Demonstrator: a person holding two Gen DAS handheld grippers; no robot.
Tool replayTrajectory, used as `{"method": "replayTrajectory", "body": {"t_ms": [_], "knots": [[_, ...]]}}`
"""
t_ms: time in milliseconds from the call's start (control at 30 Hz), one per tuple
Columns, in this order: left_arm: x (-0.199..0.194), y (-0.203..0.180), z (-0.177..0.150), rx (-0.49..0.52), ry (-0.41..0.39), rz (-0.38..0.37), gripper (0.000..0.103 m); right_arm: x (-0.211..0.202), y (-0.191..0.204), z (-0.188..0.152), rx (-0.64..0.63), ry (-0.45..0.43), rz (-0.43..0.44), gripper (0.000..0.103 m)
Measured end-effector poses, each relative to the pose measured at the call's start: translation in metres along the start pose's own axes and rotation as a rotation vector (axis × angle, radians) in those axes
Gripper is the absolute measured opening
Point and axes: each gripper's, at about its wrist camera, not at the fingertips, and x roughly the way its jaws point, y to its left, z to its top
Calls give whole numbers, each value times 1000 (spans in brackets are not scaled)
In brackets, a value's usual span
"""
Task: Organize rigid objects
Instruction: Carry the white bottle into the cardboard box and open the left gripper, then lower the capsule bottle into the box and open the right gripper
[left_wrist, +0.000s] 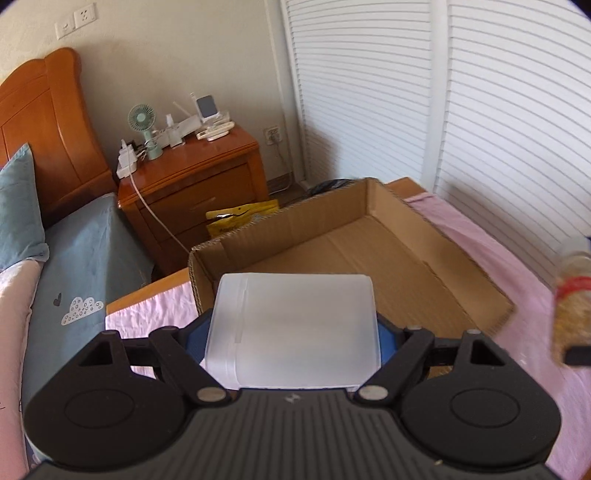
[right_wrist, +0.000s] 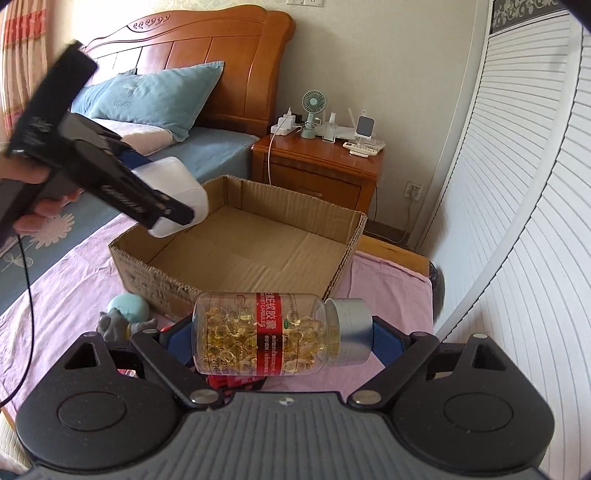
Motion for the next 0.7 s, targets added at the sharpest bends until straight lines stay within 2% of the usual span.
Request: {"method": "replayTrajectory", "body": {"t_ms": [167,300,367,467,700], "knots": [[38,15,13,-66,-2,37,85,11,-3,4,6,10,-9,95],[39,22,7,-110,-14,51,87,15,-3,3,14,21,-8,95],[30,21,0,-116,-13,37,88,16,-1,4,13,23,-10,95],[9,15,-13,-99,-20,34,96,17,1,8,9,24,-11,95],[-49,-5,-57,-91,-59,30,101,23,6,20,16,24,-3,95]]}}
